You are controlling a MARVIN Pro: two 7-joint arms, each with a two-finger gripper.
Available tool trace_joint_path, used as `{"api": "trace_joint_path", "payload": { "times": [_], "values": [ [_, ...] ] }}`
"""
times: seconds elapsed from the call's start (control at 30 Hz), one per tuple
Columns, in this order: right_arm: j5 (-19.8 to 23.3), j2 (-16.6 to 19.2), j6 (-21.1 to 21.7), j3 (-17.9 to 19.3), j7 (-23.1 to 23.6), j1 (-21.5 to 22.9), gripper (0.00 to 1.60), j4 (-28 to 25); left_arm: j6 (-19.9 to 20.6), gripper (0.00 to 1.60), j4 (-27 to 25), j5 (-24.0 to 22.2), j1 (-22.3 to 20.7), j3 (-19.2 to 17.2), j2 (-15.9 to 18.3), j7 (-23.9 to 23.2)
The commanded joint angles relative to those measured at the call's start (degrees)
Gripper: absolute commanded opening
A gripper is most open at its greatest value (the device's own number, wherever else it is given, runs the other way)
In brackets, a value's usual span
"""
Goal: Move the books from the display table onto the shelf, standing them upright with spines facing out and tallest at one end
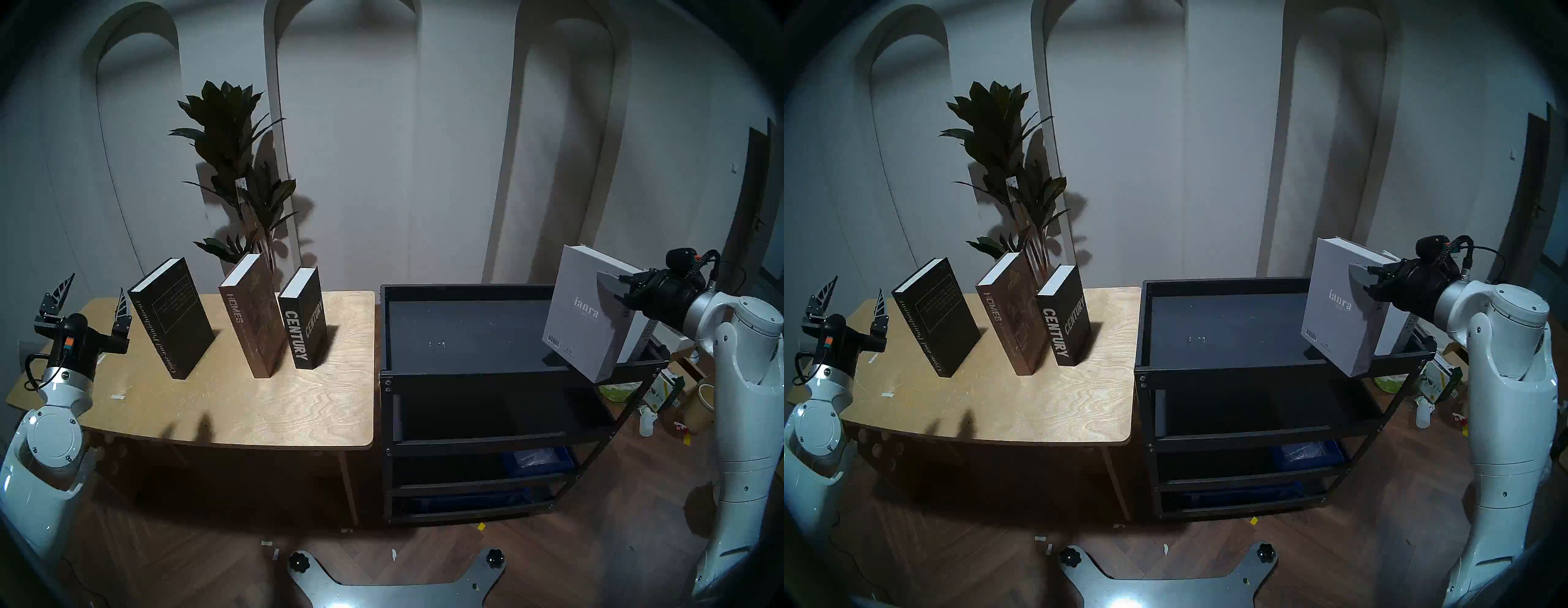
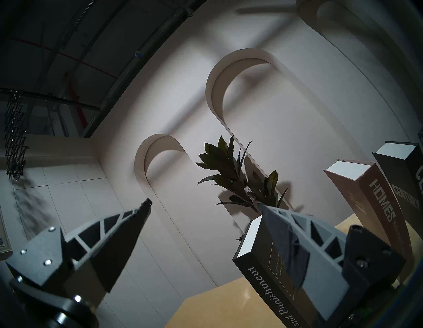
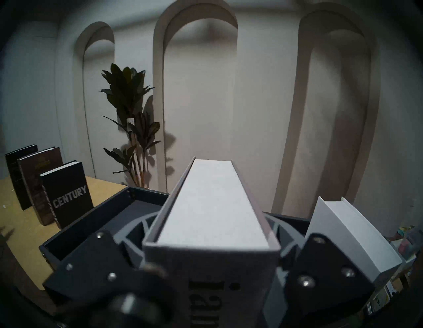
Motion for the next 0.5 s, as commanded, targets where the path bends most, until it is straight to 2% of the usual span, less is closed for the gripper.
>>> {"api": "trace_joint_path", "payload": {
  "times": [0.0, 0.33, 0.47],
  "values": [
    [0.1, 4.1, -4.3, 0.2, 2.7, 4.3, 0.0, 3.6, -0.3, 1.6, -0.6, 0.2, -0.1, -0.9, 0.1, 0.1],
    [-2.1, 5.3, -11.0, -2.5, 3.1, 7.1, 0.0, 10.2, -0.3, 1.6, -0.7, 0.2, 0.0, -0.9, 0.1, 0.0],
    [-2.9, 5.4, -12.4, -2.5, 3.0, 7.6, 0.0, 11.7, -0.3, 1.6, -0.7, 0.2, 0.0, -1.0, 0.1, 0.0]
  ]
}}
